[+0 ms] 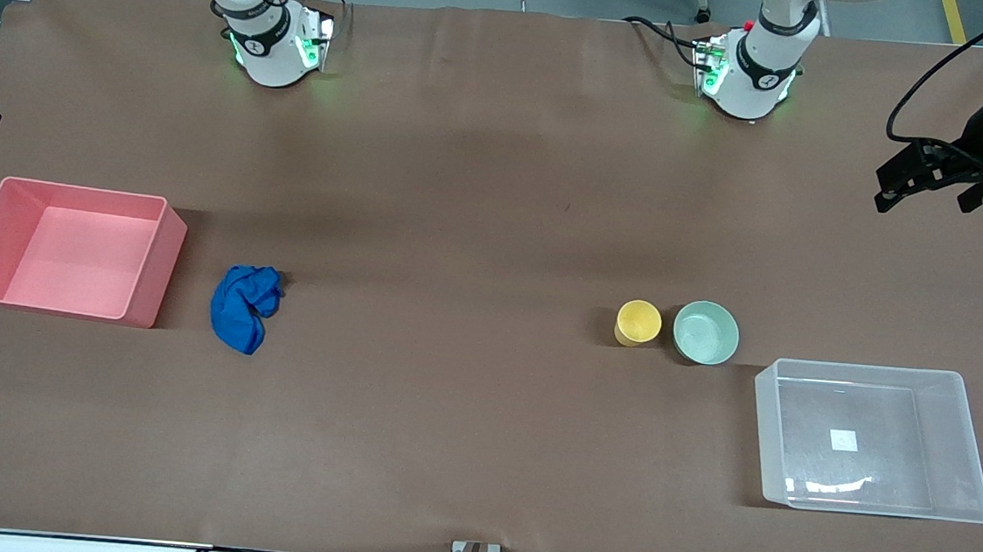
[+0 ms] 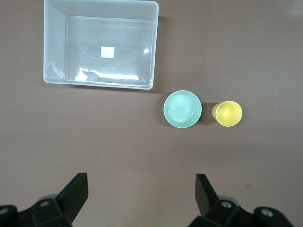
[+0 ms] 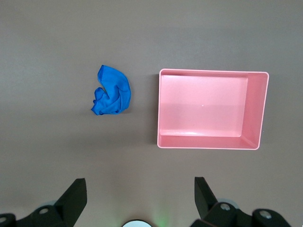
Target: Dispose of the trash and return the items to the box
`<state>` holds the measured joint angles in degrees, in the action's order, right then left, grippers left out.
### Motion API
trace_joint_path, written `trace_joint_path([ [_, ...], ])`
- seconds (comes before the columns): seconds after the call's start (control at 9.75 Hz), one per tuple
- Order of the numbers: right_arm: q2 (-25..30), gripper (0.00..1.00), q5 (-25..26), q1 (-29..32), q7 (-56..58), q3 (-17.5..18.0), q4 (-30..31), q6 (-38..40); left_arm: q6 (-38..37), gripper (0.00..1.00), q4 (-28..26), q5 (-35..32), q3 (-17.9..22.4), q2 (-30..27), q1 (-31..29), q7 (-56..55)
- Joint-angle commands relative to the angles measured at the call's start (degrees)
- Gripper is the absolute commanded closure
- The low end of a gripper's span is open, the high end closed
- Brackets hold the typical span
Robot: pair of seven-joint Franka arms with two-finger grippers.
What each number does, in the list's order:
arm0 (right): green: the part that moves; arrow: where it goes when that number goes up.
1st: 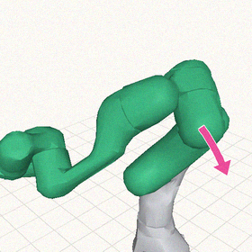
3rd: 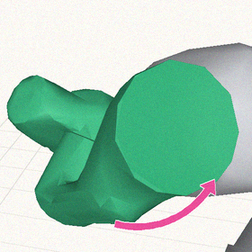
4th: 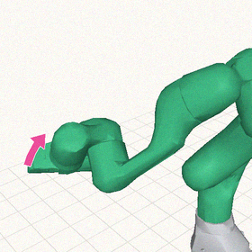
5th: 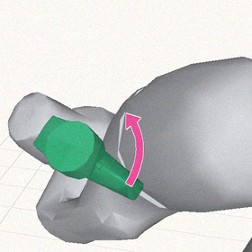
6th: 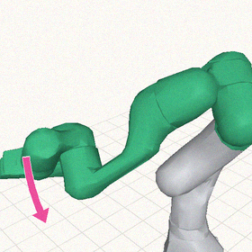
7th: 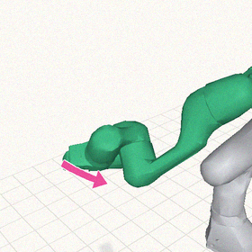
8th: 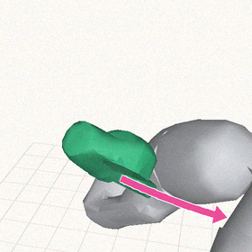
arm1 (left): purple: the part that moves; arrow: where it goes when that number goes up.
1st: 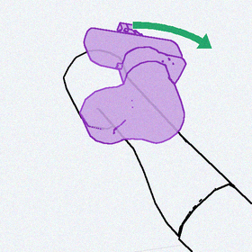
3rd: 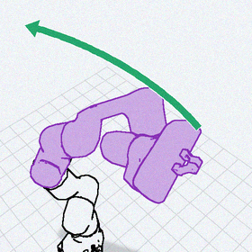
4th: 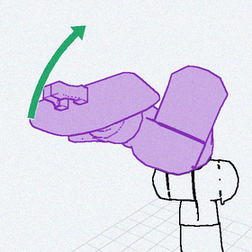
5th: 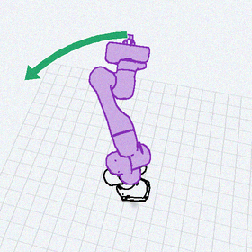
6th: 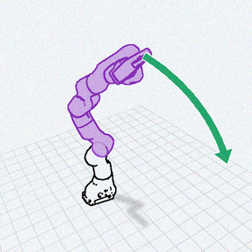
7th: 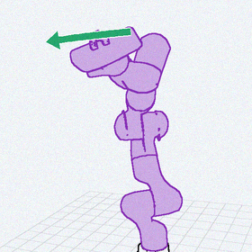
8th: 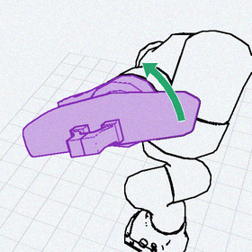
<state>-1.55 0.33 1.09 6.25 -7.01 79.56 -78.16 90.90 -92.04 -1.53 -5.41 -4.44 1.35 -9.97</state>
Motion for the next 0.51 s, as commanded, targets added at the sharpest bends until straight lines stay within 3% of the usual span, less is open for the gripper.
trace_joint_path([
  [0.0,1.5,0.00,-0.6,0.4,0.1,0.3,1.3,-0.7,-3.0,0.00,0.5,0.6,0.2,1.3,-0.3,1.3],
  [0.41,1.1,0.00,-0.7,0.3,-0.1,0.4,1.3,-2.7,-4.1,0.00,2.0,-0.1,0.4,3.5,-0.5,1.4],
])
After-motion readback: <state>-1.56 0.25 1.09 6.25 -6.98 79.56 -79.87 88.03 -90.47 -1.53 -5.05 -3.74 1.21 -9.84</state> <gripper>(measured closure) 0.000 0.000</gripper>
